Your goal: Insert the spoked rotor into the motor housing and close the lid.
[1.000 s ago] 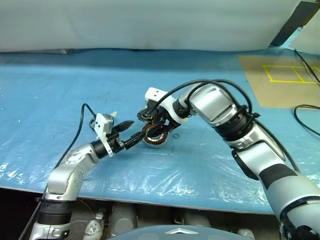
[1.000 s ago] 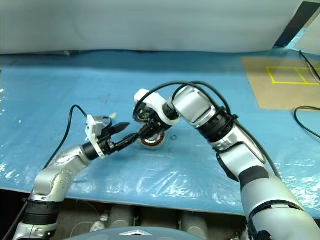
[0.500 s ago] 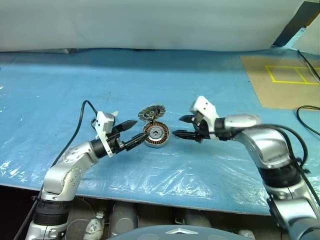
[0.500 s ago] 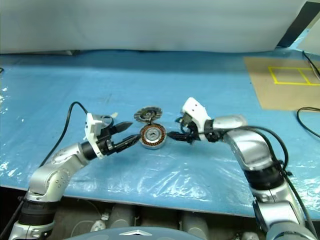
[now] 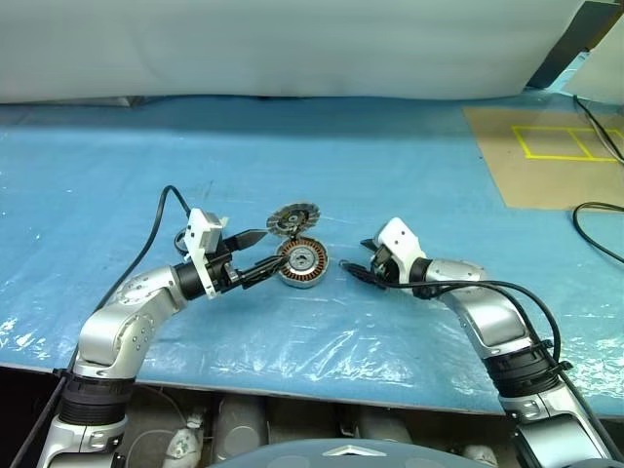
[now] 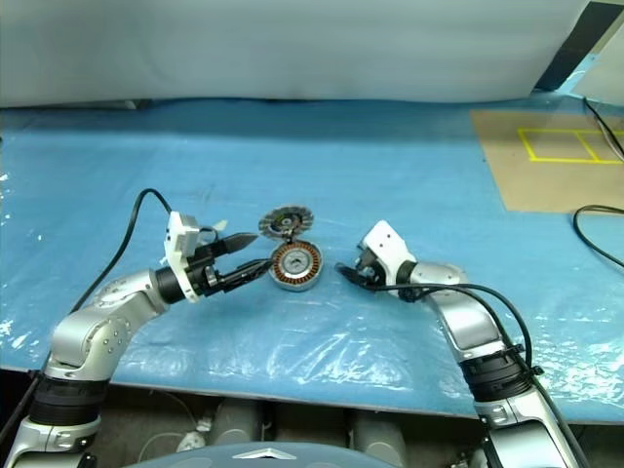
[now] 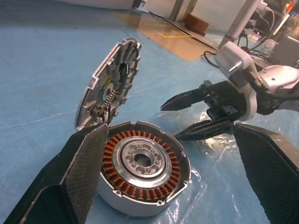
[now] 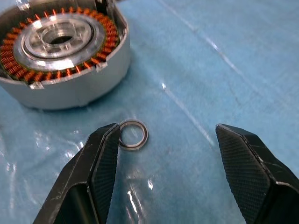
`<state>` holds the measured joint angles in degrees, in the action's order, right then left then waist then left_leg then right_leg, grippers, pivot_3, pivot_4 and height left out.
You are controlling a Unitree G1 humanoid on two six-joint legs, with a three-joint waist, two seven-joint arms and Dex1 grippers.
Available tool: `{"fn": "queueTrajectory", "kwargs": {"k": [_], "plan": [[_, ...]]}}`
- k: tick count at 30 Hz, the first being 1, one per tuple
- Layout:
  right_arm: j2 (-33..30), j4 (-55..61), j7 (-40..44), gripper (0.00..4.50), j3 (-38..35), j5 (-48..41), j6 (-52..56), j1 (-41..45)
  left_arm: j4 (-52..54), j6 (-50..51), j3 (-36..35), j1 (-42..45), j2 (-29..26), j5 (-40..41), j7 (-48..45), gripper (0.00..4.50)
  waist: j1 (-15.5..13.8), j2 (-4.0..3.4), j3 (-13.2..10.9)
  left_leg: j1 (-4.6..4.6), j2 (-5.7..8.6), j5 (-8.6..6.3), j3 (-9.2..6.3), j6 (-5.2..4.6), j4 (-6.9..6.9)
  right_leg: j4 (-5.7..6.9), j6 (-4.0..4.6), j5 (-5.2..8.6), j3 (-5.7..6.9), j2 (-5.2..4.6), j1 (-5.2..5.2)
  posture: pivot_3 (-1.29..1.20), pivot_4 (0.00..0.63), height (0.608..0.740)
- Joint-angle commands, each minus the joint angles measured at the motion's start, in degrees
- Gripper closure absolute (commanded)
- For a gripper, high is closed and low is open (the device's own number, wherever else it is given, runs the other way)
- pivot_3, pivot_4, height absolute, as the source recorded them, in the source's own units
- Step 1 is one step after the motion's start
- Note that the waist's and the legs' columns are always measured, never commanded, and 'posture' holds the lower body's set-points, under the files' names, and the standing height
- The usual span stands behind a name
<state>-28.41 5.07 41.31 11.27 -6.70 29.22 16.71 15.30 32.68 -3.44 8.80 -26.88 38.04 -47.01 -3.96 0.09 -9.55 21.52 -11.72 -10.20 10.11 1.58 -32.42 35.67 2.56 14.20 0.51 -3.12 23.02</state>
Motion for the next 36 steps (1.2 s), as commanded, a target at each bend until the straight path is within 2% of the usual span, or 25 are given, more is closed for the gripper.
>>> {"fn": "queueTrajectory", "kwargs": {"k": [1,13,17,22,23,31,36], "plan": [[0.06,-0.04,1.8,1.11,0.63,-0.15,-2.84,1.21,1.69,0.28,-0.9,-0.43,-0.65,0.86,-0.01,0.0,0.02,0.0,0.0,0.0,0.0,0.0,0.0,0.0,0.0,0.0,0.0,0.0,0.0,0.0,0.0,0.0,0.15,0.74],[0.39,-7.95,2.62,1.11,3.81,3.91,-8.08,2.32,2.65,0.12,-0.78,-2.14,-0.66,0.24,0.97,0.0,0.07,0.01,0.01,-0.06,-0.02,-0.01,0.0,-0.02,-0.07,0.02,0.0,0.0,0.0,0.0,-0.06,0.0,0.15,0.74],[-0.06,-8.62,3.57,1.95,3.99,3.71,-9.32,2.14,2.58,0.01,-0.79,-2.1,-0.62,0.23,1.28,0.0,0.05,0.01,0.01,-0.09,-0.02,-0.01,0.0,-0.02,-0.06,0.02,0.0,0.0,0.0,0.0,-0.1,0.0,0.15,0.74],[-1.22,-7.85,4.73,3.74,3.49,3.4,-8.46,1.43,2.36,-0.03,-0.83,-1.97,-0.73,0.15,1.35,0.0,0.04,0.01,0.0,-0.12,-0.01,-0.02,0.0,-0.04,-0.08,0.02,0.0,0.0,0.0,-0.01,-0.15,0.0,0.15,0.74],[-1.54,-7.88,4.71,3.93,3.26,3.42,-8.14,1.29,2.33,-0.08,-0.8,-1.96,-0.73,0.09,1.35,0.0,0.02,0.01,0.01,-0.13,-0.01,-0.02,0.0,-0.04,-0.07,0.01,0.0,0.0,0.0,-0.01,-0.16,0.0,0.15,0.74],[-2.2,-6.51,5.57,3.94,1.88,1.87,-6.04,1.58,1.37,-0.4,-0.52,-1.14,-0.48,-0.21,1.14,0.0,-0.04,0.01,0.01,-0.17,0.0,-0.03,0.0,-0.06,-0.06,-0.02,0.0,0.0,0.0,-0.03,-0.22,0.0,0.15,0.74],[-1.47,0.7,9.85,3.94,-1.9,-6.7,0.16,4.45,1.62,-0.7,-0.66,-1.01,-0.47,0.25,0.32,0.0,-0.01,0.01,0.0,-0.15,0.0,-0.08,-0.01,-0.14,-0.03,-0.03,0.0,0.0,0.0,-0.02,-0.18,0.0,0.15,0.74]]}}
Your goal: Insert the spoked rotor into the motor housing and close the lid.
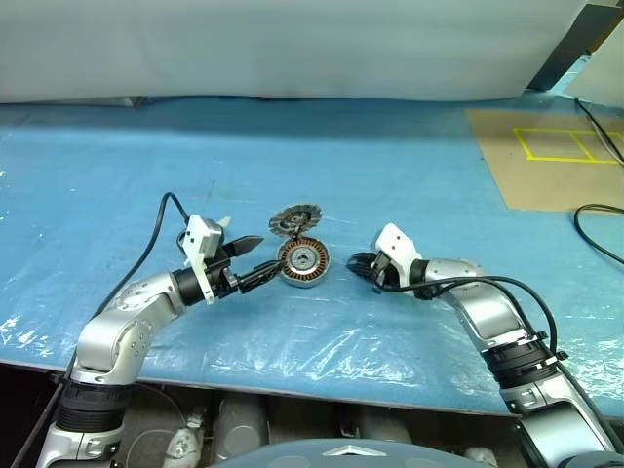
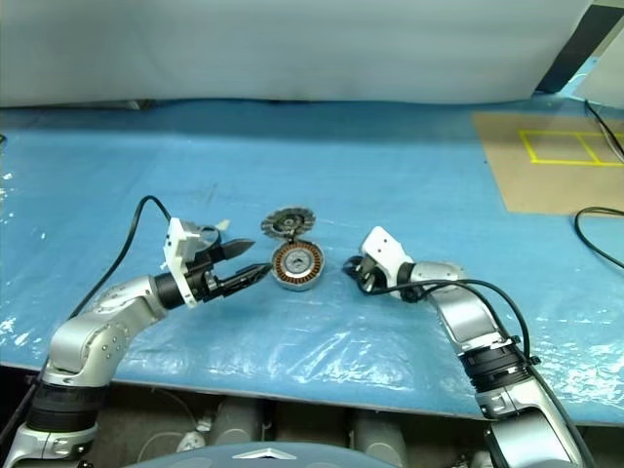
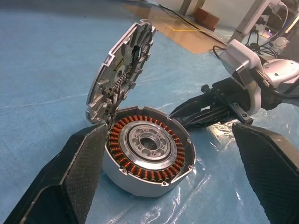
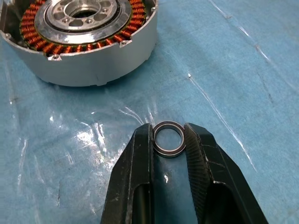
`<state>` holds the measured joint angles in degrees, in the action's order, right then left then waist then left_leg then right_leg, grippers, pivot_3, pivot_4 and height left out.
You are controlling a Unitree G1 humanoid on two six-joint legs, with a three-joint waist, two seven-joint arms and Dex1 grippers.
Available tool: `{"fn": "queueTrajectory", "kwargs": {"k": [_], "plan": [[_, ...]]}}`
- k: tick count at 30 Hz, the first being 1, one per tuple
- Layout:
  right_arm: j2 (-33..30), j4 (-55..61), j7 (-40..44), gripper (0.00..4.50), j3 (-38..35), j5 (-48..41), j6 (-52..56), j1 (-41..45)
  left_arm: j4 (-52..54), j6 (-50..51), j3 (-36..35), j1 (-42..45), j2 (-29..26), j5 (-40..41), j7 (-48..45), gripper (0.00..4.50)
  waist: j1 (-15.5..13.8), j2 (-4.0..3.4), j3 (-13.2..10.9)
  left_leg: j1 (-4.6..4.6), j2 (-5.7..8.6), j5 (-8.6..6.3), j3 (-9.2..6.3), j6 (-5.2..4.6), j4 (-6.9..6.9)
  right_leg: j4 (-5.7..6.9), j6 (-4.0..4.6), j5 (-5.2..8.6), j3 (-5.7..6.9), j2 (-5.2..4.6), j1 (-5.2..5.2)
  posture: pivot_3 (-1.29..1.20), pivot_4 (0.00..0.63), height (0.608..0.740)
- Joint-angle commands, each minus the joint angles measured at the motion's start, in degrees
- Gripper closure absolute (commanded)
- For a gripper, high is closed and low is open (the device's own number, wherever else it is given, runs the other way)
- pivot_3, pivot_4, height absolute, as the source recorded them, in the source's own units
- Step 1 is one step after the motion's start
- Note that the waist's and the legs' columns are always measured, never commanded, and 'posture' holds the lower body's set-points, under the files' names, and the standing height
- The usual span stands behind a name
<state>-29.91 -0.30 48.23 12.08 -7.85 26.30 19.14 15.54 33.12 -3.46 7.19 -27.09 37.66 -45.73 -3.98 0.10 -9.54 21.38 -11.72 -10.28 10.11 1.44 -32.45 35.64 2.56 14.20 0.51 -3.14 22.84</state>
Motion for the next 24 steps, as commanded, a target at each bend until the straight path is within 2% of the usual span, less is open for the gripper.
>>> {"fn": "queueTrajectory", "kwargs": {"k": [1,8,18,24], "plan": [[-0.01,7.75,3.88,3.94,-3.1,-7.15,4.37,2.72,1.52,-1.38,-0.59,0.33,-0.37,0.51,-1.24,0.0,0.04,-0.01,0.0,0.05,0.0,0.0,0.0,0.0,0.01,0.0,0.0,0.0,0.0,0.0,0.05,0.0,0.15,0.74],[0.3,10.75,7.73,3.94,-0.12,-9.77,7.2,6.68,1.67,-6.47,-0.41,-2.31,-1.21,-2.09,-4.2,0.0,0.06,0.0,0.0,0.09,-0.04,0.01,0.01,0.01,0.1,-0.06,0.01,0.01,0.01,0.05,0.14,0.0,0.15,0.74],[7.77,-3.37,8.77,3.94,7.76,-3.53,0.07,15.46,1.74,-13.79,2.19,-6.08,-3.26,-8.06,-7.12,0.0,0.12,-0.01,-0.01,0.14,-0.02,0.05,0.01,0.09,0.11,-0.08,0.01,0.01,0.02,0.02,0.18,0.0,0.15,0.74],[8.43,-7.19,9.83,3.94,9.27,-1.11,-3.01,16.41,2.23,-15.85,3.17,-6.86,-2.84,-9.81,-6.26,0.0,0.08,0.0,-0.01,0.19,-0.02,0.06,0.01,0.1,0.12,-0.09,0.01,0.0,0.04,0.01,0.18,0.0,0.15,0.74]]}}
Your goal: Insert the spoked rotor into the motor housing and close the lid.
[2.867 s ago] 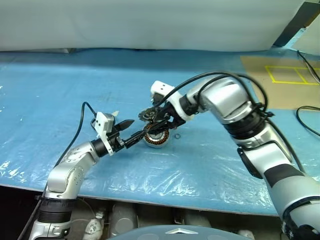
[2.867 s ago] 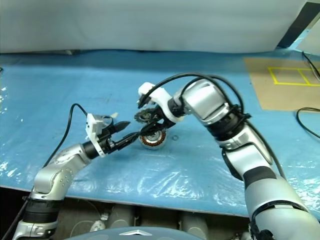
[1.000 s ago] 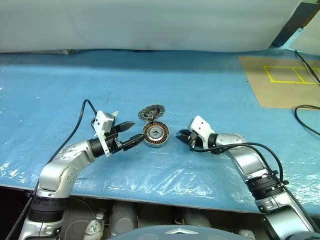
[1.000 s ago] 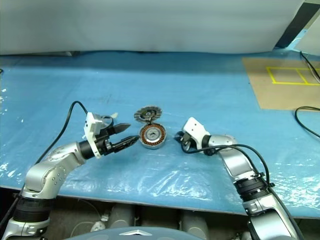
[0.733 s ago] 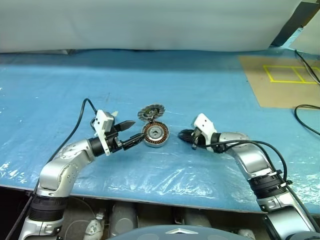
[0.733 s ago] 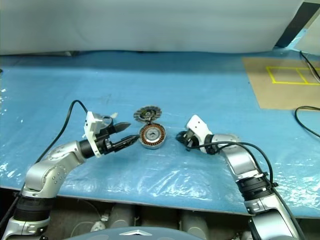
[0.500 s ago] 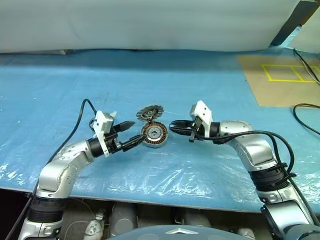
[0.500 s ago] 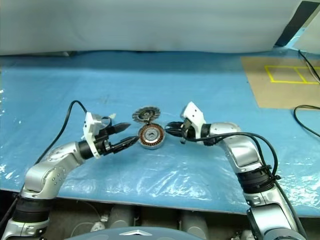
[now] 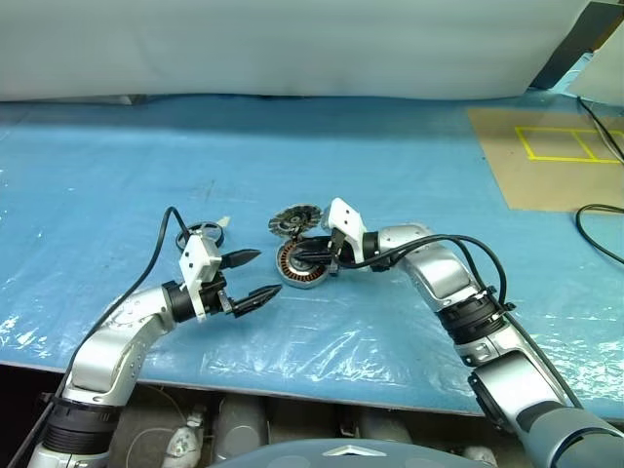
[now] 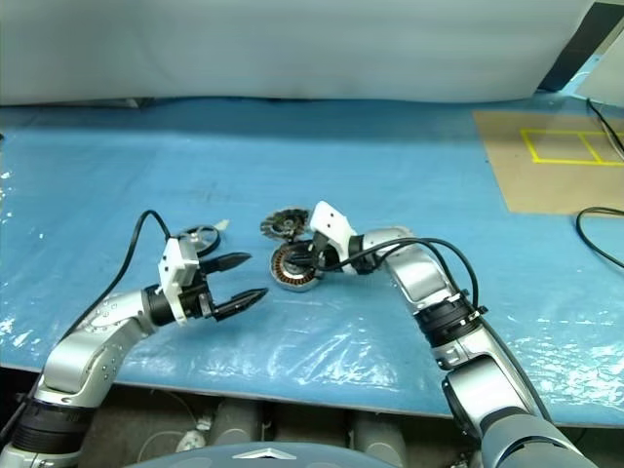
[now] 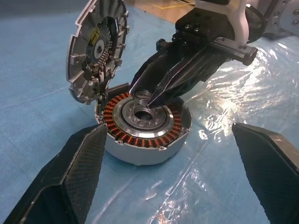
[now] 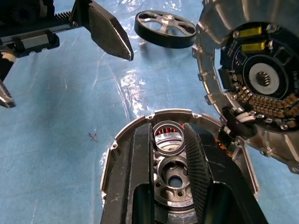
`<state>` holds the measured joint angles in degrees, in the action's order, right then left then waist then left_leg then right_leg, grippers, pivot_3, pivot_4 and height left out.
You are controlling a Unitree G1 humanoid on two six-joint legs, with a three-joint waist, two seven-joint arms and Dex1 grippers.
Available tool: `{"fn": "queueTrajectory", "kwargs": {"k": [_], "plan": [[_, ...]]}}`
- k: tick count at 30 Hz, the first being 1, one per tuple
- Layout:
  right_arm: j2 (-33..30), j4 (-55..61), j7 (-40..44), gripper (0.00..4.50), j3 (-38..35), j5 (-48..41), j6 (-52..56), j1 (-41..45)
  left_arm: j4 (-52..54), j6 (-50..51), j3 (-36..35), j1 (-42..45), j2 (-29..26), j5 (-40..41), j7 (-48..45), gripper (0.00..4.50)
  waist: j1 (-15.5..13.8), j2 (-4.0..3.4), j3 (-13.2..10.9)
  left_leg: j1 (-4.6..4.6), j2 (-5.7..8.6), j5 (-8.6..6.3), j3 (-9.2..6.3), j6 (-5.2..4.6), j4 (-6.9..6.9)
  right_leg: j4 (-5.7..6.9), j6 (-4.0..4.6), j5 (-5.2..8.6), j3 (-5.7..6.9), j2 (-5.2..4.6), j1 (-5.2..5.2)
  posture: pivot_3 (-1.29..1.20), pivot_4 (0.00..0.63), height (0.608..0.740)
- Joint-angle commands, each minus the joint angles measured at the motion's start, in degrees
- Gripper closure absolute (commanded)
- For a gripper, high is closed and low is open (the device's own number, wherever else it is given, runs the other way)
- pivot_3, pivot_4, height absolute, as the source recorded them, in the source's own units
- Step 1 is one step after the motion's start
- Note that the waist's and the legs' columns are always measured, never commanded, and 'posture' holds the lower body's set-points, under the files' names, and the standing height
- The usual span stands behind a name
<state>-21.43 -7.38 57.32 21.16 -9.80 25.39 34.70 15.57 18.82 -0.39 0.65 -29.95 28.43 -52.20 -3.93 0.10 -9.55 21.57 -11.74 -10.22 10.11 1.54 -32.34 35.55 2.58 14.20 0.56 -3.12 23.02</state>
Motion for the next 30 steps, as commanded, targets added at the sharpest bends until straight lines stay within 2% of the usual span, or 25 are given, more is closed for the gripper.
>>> {"fn": "queueTrajectory", "kwargs": {"k": [1,7,17,30], "plan": [[-0.22,-0.46,0.98,3.94,0.14,1.12,-2.41,0.88,2.28,-1.52,0.16,-0.38,0.03,-0.56,0.28,0.0,0.04,0.0,0.0,0.0,-0.01,0.0,0.0,0.0,0.0,0.01,0.0,0.0,0.0,0.0,0.01,0.0,0.15,0.74],[-1.55,-0.54,2.2,3.94,-0.28,1.9,-3.34,0.1,1.83,-1.58,0.23,-0.53,0.46,-0.39,0.5,0.0,0.04,0.0,0.0,-0.01,-0.02,0.0,0.0,0.0,-0.05,0.06,0.0,0.0,0.0,0.01,0.02,0.0,0.15,0.74],[0.15,-2.13,1.7,3.94,0.54,3.28,-4.08,0.54,0.07,-2.93,0.71,-1.32,0.75,-1.07,-0.44,0.0,0.09,0.0,0.0,-0.01,-0.02,0.0,0.0,0.0,-0.06,0.08,0.0,0.0,0.0,0.01,0.02,0.0,0.15,0.74],[1.95,-5.58,1.12,3.94,0.64,5.25,-6.14,1.39,3.09,0.26,0.92,-0.3,0.48,-0.36,1.49,0.0,0.09,0.0,0.0,-0.02,-0.03,0.0,0.0,0.0,-0.08,0.1,0.01,0.0,0.0,0.01,0.01,0.0,0.15,0.74]]}}
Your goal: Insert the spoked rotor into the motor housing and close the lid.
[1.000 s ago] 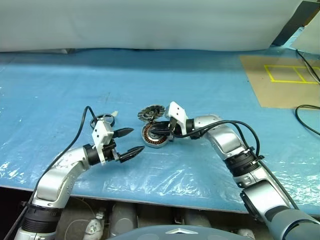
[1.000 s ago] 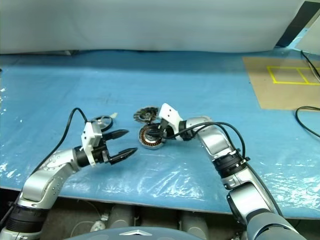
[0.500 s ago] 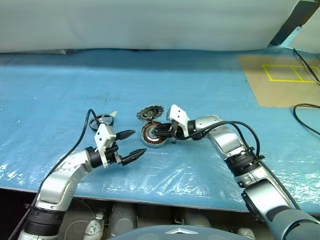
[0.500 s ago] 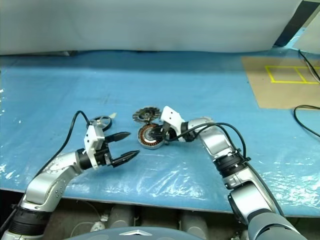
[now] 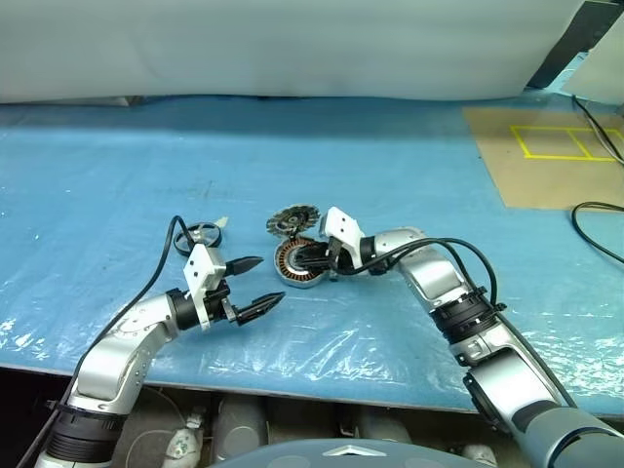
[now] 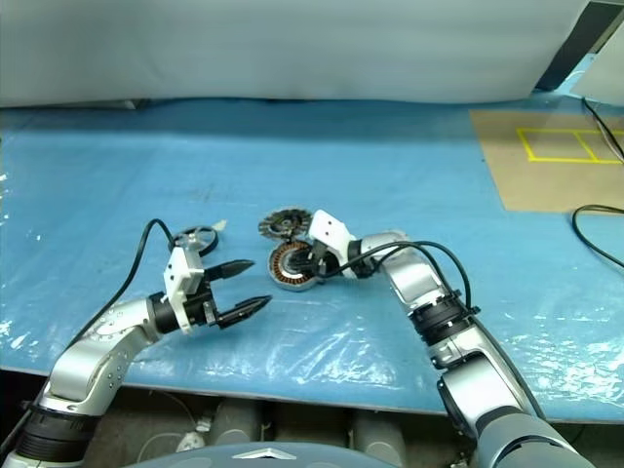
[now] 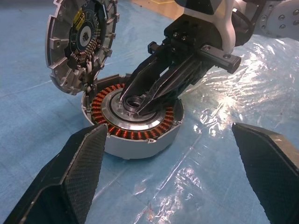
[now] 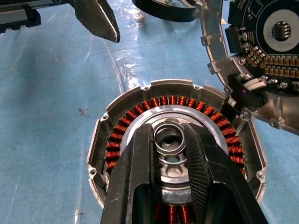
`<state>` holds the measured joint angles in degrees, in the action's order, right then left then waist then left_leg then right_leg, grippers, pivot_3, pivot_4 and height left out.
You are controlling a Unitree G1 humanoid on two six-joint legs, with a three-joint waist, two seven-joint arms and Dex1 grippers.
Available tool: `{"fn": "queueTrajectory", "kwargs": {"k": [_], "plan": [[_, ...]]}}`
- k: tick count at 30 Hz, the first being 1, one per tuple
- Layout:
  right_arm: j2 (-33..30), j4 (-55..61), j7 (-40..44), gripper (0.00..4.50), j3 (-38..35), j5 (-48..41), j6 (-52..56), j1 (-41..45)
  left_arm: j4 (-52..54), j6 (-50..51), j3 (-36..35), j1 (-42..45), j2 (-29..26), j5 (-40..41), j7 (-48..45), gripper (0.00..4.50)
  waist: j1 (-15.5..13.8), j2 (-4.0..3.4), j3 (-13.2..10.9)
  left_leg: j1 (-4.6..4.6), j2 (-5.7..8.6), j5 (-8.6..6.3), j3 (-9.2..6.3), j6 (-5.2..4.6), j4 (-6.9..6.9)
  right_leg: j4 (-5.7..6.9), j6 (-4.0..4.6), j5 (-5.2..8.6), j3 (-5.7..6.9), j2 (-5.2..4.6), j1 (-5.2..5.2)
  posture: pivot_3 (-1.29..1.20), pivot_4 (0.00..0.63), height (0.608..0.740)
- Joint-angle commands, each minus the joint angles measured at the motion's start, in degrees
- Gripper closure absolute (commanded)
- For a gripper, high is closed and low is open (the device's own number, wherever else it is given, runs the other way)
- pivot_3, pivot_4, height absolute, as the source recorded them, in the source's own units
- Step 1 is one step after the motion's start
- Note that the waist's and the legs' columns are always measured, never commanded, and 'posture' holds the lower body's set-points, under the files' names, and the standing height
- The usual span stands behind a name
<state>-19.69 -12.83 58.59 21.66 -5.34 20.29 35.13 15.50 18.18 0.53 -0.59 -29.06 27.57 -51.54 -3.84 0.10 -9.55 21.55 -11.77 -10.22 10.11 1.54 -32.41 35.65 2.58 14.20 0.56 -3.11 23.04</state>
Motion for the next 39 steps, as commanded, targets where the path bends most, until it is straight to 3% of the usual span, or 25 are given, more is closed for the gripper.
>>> {"fn": "queueTrajectory", "kwargs": {"k": [1,21,26,36,39], "plan": [[0.14,-0.2,-0.17,3.94,0.1,1.0,-1.16,0.97,3.67,1.52,0.03,1.24,-0.45,0.64,1.2,0.0,-0.01,0.0,0.0,0.0,0.0,0.0,0.0,0.0,-0.01,0.01,0.0,0.0,0.0,0.0,0.0,0.0,0.15,0.74],[-0.69,0.18,-0.43,3.94,-0.29,2.34,-2.1,0.59,8.87,8.27,-0.08,3.32,-0.49,2.5,4.5,0.0,-0.01,0.0,0.0,0.0,0.0,0.0,0.0,0.0,-0.03,0.03,0.0,0.0,0.0,0.0,-0.01,0.0,0.15,0.74],[-1.78,2.07,1.31,2.3,-0.74,1.5,-0.85,0.25,9.38,9.28,-0.25,3.41,-0.39,3.05,4.95,0.0,-0.01,0.0,0.0,0.0,0.0,0.0,0.0,0.0,-0.04,0.03,0.0,0.0,0.0,0.0,-0.01,0.0,0.15,0.74],[-0.48,7.9,2.54,2.3,-6.12,-6.74,7.4,1.81,7.23,8.31,-0.38,3.49,-0.35,2.96,4.25,0.0,0.07,0.0,0.0,0.0,-0.01,0.0,0.0,0.0,-0.03,0.03,0.0,0.0,-0.01,0.01,0.0,0.0,0.15,0.74],[0.09,7.62,2.22,2.9,-5.72,-6.76,7.77,1.42,6.82,7.88,-0.28,3.22,-0.27,2.84,4.04,0.0,0.03,0.0,0.0,0.0,-0.01,0.0,0.0,0.0,-0.02,0.03,0.0,0.0,0.0,0.01,0.01,0.0,0.15,0.74]]}}
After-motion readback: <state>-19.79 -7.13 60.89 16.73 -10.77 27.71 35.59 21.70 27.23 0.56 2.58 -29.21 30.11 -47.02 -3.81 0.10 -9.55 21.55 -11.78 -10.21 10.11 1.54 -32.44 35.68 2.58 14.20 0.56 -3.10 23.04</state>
